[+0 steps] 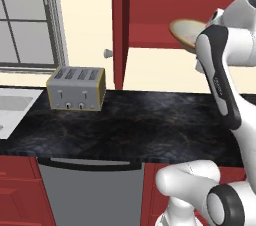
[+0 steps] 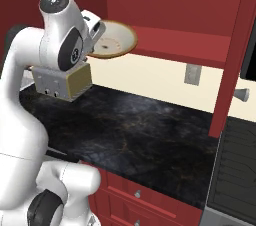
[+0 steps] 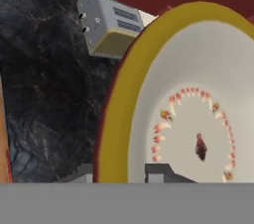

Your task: Move the bowls from the cabinet to the plates on the dining table.

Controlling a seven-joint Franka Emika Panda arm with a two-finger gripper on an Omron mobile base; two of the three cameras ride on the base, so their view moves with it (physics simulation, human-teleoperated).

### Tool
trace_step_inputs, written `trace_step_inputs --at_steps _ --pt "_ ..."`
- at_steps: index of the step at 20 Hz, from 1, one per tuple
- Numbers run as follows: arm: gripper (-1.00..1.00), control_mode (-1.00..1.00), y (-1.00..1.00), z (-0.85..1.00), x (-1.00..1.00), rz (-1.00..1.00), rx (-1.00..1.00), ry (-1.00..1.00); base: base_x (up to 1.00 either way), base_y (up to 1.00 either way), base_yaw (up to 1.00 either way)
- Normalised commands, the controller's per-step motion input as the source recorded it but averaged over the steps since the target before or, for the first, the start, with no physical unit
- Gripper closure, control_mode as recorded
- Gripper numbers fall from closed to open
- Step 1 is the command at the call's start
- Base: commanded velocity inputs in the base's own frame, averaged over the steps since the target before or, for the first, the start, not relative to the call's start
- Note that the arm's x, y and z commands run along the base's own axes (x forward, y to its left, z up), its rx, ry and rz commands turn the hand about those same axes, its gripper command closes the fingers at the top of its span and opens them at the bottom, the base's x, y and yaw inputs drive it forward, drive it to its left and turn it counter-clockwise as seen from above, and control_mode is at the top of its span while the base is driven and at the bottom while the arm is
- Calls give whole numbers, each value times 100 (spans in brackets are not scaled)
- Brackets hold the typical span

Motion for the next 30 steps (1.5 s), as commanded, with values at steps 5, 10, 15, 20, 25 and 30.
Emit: trace_step_inputs --at_steps 5,10,15,20,25,30 --pt "100 -100 0 0 -66 0 -6 -2 0 0 0" --pt "100 -100 0 0 -57 0 -6 -2 0 0 0" --pt "100 -100 0 0 -53 0 -5 -2 0 0 0" --pt "100 -100 0 0 -44 0 -2 -4 0 0 0" --pt "100 -100 0 1 -34 0 -2 -1 0 0 0" --pt "100 -100 0 0 -22 2 -1 0 0 0 0"
